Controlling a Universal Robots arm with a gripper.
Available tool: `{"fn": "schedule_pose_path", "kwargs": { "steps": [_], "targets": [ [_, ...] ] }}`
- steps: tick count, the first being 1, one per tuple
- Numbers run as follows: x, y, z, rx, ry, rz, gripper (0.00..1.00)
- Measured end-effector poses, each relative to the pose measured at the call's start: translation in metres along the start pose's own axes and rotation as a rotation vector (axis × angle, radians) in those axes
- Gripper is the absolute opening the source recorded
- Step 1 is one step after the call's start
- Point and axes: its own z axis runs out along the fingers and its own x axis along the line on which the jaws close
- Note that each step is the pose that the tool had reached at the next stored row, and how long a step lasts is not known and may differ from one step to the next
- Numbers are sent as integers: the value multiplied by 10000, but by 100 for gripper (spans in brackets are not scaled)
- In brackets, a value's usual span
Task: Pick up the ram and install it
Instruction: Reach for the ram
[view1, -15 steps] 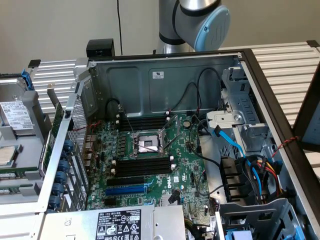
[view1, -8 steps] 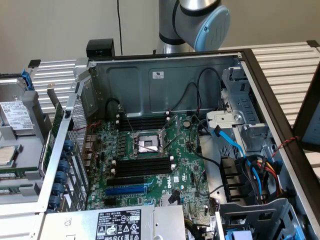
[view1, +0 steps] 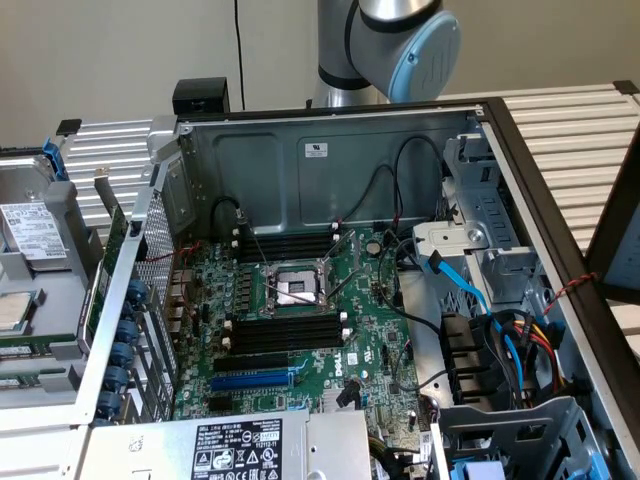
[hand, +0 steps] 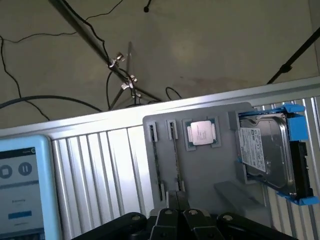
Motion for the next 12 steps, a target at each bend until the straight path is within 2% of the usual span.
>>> {"fn": "schedule_pose_path", "kwargs": {
  "steps": [2, 5, 10, 12],
  "targets": [
    [-1, 0, 2, 42, 19, -175, 10],
    [0, 0, 4, 66, 60, -366, 10],
    [-8, 2, 8, 219, 203, -693, 10],
    [-8, 1, 9, 243, 213, -720, 10]
  ]
}}
